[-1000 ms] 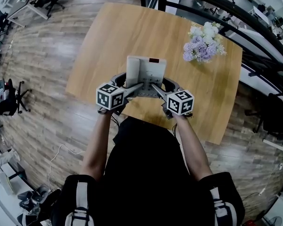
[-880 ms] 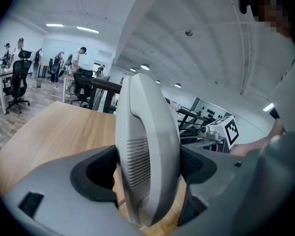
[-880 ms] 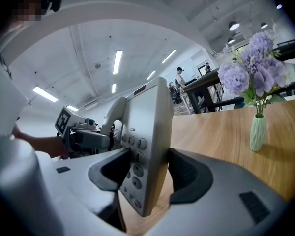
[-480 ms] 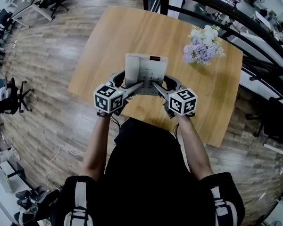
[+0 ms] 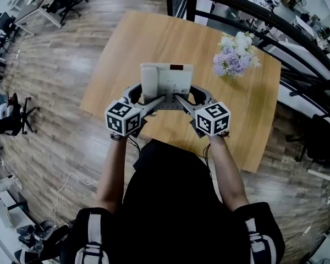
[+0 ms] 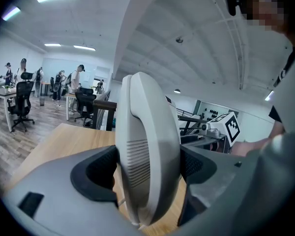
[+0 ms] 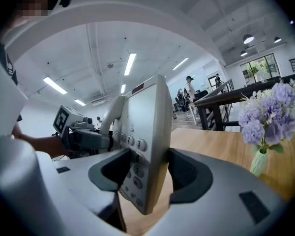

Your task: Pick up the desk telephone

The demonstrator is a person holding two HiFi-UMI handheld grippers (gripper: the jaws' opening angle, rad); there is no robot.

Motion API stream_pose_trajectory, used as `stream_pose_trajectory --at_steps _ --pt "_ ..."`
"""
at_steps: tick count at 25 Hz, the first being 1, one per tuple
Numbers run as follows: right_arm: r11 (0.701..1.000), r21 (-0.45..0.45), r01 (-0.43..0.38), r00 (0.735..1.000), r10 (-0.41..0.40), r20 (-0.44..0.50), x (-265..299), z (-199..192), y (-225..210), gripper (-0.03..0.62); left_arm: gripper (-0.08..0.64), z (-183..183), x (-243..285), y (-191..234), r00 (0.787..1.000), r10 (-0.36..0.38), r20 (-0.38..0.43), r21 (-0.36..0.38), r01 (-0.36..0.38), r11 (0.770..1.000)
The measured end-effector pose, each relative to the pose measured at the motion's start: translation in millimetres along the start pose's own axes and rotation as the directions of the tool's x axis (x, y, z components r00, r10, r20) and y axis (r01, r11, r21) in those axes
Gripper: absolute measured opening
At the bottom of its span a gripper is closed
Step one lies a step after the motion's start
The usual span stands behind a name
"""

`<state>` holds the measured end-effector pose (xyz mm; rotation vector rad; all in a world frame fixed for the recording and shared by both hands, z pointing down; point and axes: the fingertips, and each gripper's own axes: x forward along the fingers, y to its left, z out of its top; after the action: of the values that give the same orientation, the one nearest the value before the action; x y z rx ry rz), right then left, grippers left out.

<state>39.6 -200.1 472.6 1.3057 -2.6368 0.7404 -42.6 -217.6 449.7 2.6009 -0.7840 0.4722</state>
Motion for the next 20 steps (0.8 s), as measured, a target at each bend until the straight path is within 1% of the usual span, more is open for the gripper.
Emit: stream_pose_trajectory --at_steps 6,10,20 --pt "0.999 -0.027 -0.018 1.000 0.018 0.019 1.4 15.8 14.0 0.256 0.400 15.5 -16.6 0.3 0.999 0.023 0.046 0.018 -0.024 1.000" --pt "0.999 -0.034 -0.025 0.999 0.026 0.029 -0.6 19.8 17.5 0.256 0.400 20.3 -21.3 -2.8 0.998 0.038 0.052 0.041 -0.040 0.998" --pt "0.998 -0.052 -0.037 0.999 0.039 0.030 1.4 26.2 25.0 0.256 0.400 24.2 -29.7 -1.1 0.997 0.053 0.062 0.039 -0.055 0.998"
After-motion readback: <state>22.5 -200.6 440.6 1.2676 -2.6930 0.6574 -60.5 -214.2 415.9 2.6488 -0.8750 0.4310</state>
